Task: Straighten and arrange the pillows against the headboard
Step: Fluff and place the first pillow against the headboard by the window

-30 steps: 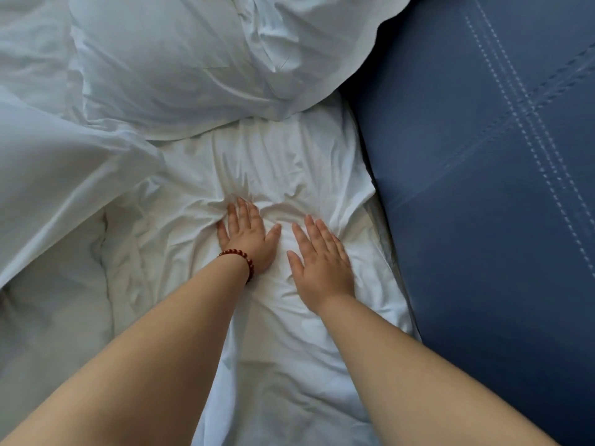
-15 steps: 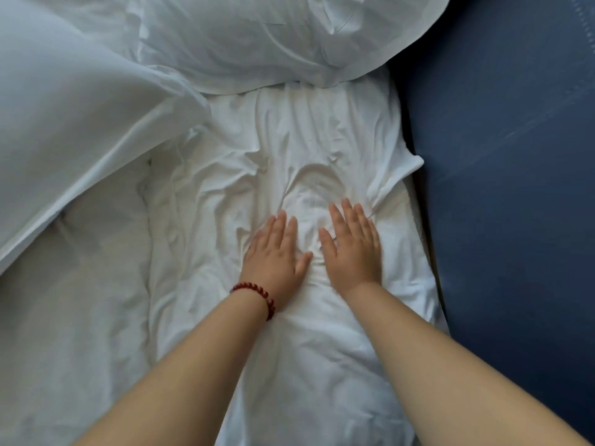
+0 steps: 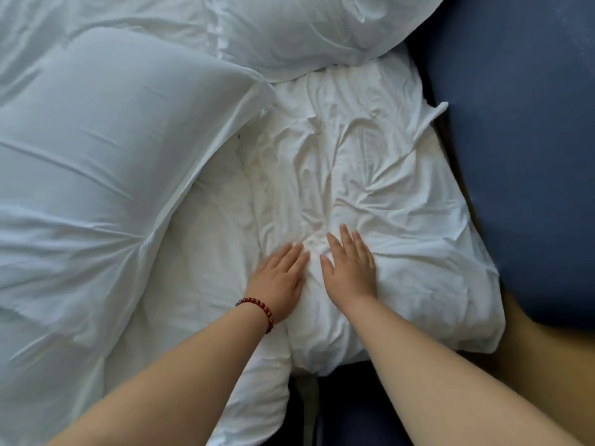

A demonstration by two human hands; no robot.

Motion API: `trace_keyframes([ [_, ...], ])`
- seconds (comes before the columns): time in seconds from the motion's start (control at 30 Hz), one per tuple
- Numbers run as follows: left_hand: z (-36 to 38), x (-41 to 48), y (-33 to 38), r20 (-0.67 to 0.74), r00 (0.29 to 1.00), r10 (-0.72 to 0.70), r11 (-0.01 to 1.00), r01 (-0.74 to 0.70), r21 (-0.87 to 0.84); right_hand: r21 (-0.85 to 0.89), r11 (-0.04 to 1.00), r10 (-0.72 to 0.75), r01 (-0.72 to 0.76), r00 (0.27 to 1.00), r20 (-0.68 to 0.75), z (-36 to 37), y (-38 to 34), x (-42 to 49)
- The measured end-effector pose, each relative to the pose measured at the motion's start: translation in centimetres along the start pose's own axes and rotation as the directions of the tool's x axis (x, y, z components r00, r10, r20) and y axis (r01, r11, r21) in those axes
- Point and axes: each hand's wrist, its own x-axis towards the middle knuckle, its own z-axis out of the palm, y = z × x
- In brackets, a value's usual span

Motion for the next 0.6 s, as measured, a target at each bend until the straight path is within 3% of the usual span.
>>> trace_keyframes([
  [0.13,-0.7,-4.9,-2.7,0.082,0.997,0.015,0.993,-0.024,0.112,-0.025,1.000,-0.003,0.005,0.996,0.087,1.0,-1.1,-4.4],
  [0.3,-2.2,-8.7,-3.4,0.031,0.998,-0.050,0.998,0.048,0.046,-0.070,0.998,0.010,0.007,0.971,0.239,-0.5,-4.1,-5.8],
  [0.4,-4.3,-11.1,-4.1,-0.127,0.990,-0.066,0.998,0.066,-0.003,0.001,1.000,-0.027,0.028,0.967,0.255,-1.8,-7.2,-5.5],
  [0.6,-9.3,-16.4,-10.6,-0.409,0.897,-0.169,0.983,0.182,-0.007,0.269,0.940,-0.273,0.212,0.938,0.213,-3.1,-17.6,-5.9],
])
